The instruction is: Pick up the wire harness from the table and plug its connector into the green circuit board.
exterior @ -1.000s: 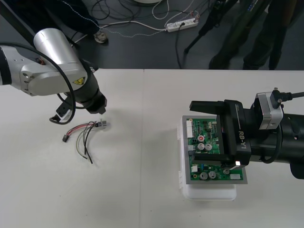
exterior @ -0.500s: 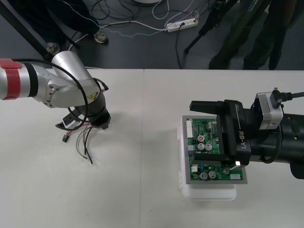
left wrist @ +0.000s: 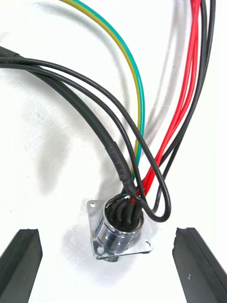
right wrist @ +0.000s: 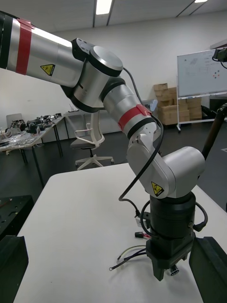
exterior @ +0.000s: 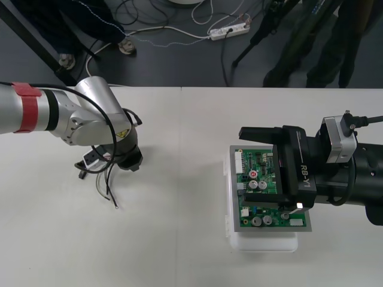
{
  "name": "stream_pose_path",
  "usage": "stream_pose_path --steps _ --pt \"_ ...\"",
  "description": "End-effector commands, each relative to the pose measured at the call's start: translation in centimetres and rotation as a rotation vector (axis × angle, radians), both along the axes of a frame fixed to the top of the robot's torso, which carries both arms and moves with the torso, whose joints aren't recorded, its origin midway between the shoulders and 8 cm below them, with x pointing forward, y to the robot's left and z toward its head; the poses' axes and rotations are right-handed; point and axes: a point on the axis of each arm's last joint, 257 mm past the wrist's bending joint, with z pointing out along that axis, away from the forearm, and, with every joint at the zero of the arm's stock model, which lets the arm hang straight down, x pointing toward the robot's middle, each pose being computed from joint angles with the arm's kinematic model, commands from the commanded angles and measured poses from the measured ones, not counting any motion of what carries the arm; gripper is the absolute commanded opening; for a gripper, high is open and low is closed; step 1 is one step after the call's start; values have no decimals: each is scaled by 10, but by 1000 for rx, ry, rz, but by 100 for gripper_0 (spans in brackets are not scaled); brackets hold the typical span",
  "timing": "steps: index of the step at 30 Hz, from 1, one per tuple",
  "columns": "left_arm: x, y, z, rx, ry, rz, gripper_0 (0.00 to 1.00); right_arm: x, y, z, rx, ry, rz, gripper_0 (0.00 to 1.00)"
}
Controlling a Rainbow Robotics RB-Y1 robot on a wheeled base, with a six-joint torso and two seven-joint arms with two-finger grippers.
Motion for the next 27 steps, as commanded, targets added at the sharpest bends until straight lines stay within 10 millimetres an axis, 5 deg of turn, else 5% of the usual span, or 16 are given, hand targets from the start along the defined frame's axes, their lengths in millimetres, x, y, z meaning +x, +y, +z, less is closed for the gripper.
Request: stream_pose_path --steps 1,27 --pt "28 -16 19 -5 -82 -85 81 0 -3 4 -14 -85 -7 100" --pt "29 -8 6 17 -83 -67 79 1 -4 4 -18 -175 -15 100"
